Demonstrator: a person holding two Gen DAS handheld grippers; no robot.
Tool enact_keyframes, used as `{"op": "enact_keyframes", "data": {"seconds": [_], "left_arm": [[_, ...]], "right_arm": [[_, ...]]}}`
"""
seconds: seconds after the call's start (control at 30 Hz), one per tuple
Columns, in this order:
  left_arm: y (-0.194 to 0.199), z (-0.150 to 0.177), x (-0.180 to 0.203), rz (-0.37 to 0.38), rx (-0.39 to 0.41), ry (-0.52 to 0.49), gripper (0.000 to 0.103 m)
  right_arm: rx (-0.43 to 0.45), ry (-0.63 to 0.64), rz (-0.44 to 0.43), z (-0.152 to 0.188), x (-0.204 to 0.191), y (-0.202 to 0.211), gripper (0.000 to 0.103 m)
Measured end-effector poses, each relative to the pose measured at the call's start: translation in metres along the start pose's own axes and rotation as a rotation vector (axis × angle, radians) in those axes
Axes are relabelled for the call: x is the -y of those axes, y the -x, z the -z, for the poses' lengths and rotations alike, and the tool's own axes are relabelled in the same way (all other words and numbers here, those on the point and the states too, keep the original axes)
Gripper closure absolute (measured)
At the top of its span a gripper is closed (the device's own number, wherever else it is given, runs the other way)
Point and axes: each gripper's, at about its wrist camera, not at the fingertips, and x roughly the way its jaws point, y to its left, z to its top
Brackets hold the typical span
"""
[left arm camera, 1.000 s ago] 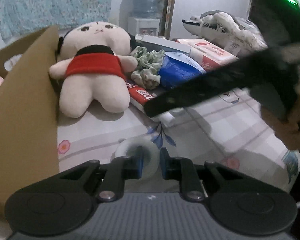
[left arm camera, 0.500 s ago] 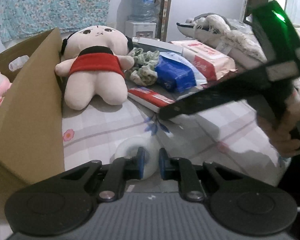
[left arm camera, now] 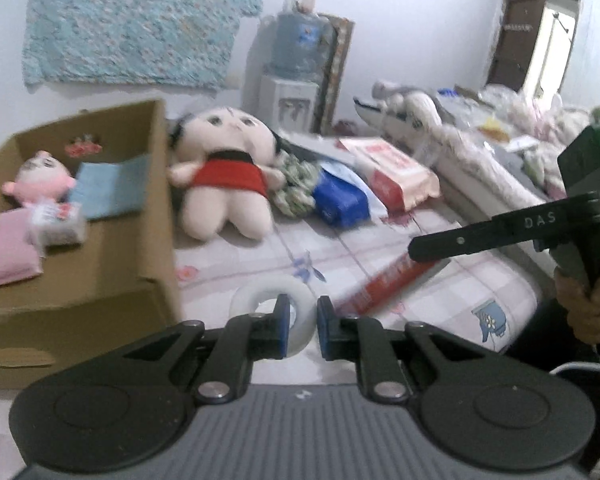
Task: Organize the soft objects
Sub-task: 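Carry the tape roll with the left gripper while the right gripper carries the toothpaste toward the box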
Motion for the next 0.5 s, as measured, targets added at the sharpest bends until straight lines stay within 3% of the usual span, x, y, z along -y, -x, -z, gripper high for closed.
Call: {"op": "enact_keyframes", "data": {"seconds": [0.13,0.27,0.37,0.5], "left_arm": [[0.02,-0.002,-0.018,0.007,0.014,0.043,0.088],[0.017,0.008,-0.02,0.01,0.003,0.062,0.088],[0.014,0.016,-0.021,0.036,-0.004,0.083,0.088],[0.009,0.023,-0.022,0.051,-0.016,0.085,0.088]], "right_arm": [[-0.027,0.114,0.049,-0.013,-0.02,-0.019,0.077],[-0.06,0.127,0.066,-0.021,-0.02,-0.034,0.075],[-0.089,0.217,0.111,-0.019,-0.018,-0.036,0.072],[-0.21,0.395,0.13,-0.013,-0.011,-0.045,0.068]]}}
